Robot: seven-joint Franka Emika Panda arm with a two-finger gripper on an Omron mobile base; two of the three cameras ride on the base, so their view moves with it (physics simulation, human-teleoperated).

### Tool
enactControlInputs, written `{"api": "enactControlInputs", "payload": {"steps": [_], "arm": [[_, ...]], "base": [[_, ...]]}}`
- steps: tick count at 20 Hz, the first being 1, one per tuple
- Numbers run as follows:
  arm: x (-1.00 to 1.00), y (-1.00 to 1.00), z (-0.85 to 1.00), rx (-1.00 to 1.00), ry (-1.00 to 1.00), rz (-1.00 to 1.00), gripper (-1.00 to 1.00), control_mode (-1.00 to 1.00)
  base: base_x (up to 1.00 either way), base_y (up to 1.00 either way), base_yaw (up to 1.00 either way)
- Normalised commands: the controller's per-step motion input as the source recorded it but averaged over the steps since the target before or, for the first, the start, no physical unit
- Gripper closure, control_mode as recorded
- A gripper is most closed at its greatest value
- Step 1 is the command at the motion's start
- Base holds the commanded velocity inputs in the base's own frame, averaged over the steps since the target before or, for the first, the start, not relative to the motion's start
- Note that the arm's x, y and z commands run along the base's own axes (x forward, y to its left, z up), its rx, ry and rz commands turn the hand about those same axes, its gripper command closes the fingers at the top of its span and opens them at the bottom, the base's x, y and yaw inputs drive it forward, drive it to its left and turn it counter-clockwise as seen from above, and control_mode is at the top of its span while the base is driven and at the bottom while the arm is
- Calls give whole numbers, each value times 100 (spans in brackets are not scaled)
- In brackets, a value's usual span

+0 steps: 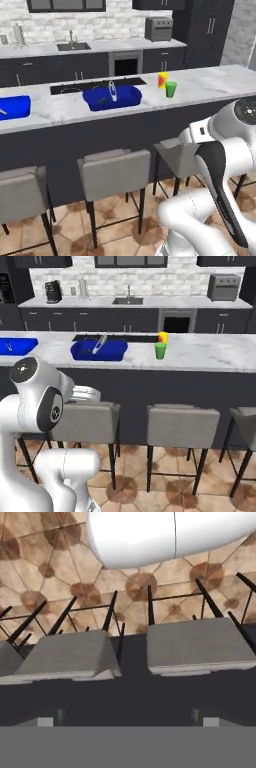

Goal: Gather the squashs from the fridge and place them on a tray on the dining counter. Then gather the chicken drumstick and steak from the fridge and place them on the other tray.

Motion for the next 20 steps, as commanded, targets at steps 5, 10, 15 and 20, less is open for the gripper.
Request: {"api": "enactControlInputs", "payload": {"steps": [5, 10, 15, 20], "arm": [[0, 0, 0, 0, 0, 0, -100, 100], [0, 0, 0, 0, 0, 0, -100, 100], [0, 0, 0, 0, 0, 0, -100, 100], [0, 0, 0, 0, 0, 0, -100, 100]], "base": [[-1, -31, -60], [3, -18, -64], [24, -17, -61], [46, -30, -49]]}}
